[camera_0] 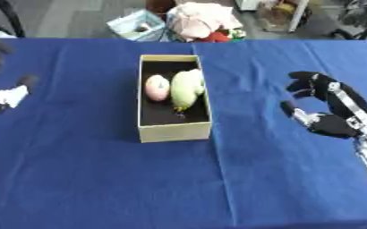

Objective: Pick up objects on the table and place them in the box.

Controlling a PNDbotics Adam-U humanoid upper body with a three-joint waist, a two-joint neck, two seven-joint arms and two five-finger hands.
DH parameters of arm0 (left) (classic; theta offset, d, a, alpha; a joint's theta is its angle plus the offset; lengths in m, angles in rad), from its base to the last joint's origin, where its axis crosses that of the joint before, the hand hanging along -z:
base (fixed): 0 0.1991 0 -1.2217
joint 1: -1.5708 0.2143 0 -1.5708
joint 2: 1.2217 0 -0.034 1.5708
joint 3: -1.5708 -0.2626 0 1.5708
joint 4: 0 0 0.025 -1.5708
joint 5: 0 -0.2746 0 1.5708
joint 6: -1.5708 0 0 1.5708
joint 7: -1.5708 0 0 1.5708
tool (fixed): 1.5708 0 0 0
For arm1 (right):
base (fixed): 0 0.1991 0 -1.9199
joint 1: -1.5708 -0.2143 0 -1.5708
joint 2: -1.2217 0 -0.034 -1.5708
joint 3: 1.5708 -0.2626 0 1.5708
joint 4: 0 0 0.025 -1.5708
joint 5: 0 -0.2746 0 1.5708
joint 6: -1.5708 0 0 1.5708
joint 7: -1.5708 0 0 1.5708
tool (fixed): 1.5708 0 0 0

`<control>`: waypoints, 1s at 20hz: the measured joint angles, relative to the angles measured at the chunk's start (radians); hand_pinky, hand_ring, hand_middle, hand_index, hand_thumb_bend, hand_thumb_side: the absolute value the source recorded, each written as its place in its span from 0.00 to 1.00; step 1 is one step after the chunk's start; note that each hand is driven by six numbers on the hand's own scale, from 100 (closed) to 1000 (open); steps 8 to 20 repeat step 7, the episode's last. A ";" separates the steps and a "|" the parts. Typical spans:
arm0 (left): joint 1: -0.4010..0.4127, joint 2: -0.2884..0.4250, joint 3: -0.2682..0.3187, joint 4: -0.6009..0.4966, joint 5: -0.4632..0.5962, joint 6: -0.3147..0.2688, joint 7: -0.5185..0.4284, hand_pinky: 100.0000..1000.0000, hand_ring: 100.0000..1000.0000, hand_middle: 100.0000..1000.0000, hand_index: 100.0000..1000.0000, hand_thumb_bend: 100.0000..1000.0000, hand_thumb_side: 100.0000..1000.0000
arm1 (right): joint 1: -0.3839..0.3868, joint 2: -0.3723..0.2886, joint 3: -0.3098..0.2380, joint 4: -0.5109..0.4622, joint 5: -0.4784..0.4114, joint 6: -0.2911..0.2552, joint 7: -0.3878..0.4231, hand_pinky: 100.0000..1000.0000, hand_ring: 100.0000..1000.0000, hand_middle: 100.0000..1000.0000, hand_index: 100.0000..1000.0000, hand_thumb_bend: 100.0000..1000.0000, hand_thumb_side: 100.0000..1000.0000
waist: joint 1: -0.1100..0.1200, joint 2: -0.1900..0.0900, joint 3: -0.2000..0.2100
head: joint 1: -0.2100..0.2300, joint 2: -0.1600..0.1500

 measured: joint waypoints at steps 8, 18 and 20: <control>0.022 -0.013 0.003 0.004 0.002 -0.015 0.007 0.50 0.28 0.29 0.54 0.01 0.00 | 0.001 0.000 0.000 0.000 0.000 -0.001 -0.003 0.70 0.74 0.61 0.85 0.27 0.41 | -0.001 -0.001 0.002 | -0.003 0.000; 0.022 -0.013 0.003 0.004 0.002 -0.015 0.007 0.50 0.28 0.29 0.54 0.01 0.00 | 0.001 0.000 0.000 0.000 0.000 -0.001 -0.003 0.70 0.74 0.61 0.85 0.27 0.41 | -0.001 -0.001 0.002 | -0.003 0.000; 0.022 -0.013 0.003 0.004 0.002 -0.015 0.007 0.50 0.28 0.29 0.54 0.01 0.00 | 0.001 0.000 0.000 0.000 0.000 -0.001 -0.003 0.70 0.74 0.61 0.85 0.27 0.41 | -0.001 -0.001 0.002 | -0.003 0.000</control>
